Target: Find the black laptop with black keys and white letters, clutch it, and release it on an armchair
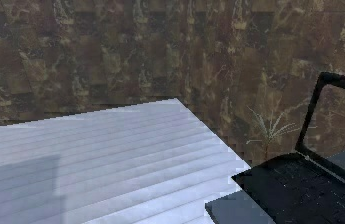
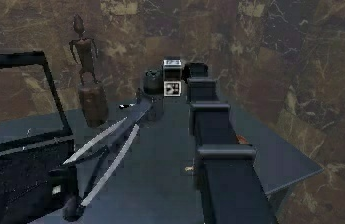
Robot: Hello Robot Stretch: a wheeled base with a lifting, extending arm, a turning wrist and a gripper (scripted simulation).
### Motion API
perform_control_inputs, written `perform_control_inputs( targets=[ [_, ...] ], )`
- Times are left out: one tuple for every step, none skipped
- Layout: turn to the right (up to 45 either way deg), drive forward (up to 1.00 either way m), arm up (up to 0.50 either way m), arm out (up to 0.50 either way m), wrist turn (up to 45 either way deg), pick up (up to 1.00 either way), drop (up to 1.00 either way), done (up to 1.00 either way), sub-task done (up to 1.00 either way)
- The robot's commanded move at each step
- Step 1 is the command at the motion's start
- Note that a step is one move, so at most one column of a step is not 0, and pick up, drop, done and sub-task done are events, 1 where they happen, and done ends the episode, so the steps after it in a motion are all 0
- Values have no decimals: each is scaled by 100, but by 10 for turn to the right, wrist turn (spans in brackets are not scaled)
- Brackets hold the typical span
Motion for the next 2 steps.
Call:
perform_control_inputs(
  targets=[
    [0,0,0,-26,0,0,0,0,0],
    [-450,0,0,0,0,0,0,0,0]
  ],
)
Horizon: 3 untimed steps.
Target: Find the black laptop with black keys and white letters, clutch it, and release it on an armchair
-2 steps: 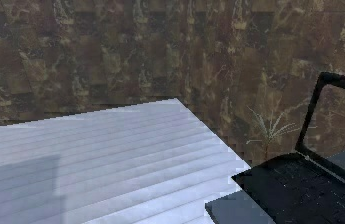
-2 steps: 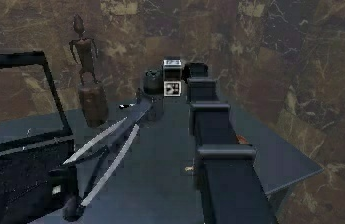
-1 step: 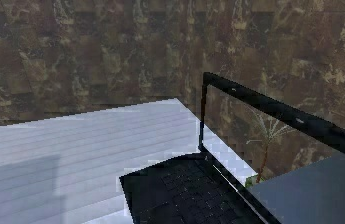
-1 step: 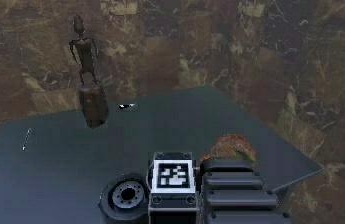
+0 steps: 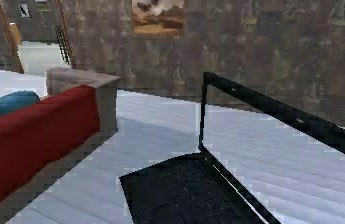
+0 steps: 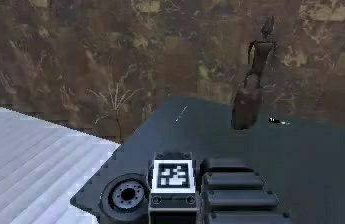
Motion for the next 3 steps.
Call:
perform_control_inputs(
  targets=[
    [-450,0,0,0,0,0,0,0,0],
    [-210,0,0,0,0,0,0,0,0],
    [0,5,0,0,0,0,0,0,0]
  ],
)
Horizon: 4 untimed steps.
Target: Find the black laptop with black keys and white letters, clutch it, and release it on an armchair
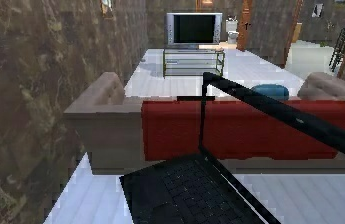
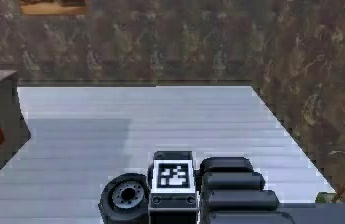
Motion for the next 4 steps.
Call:
perform_control_inputs(
  targets=[
    [450,0,0,0,0,0,0,0,0],
    [150,0,0,0,0,0,0,0,0],
    [0,100,0,0,0,0,0,0,0],
    [30,0,0,0,0,0,0,0,0]
  ],
)
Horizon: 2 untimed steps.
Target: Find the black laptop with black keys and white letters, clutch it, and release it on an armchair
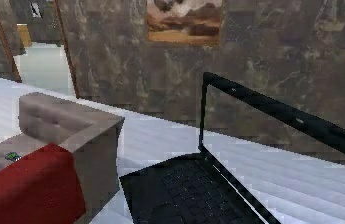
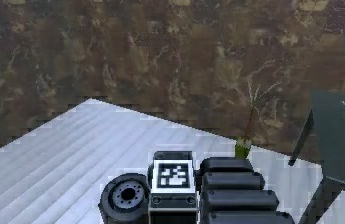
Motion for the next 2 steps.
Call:
perform_control_inputs(
  targets=[
    [150,0,0,0,0,0,0,0,0],
    [0,100,0,0,0,0,0,0,0]
  ],
)
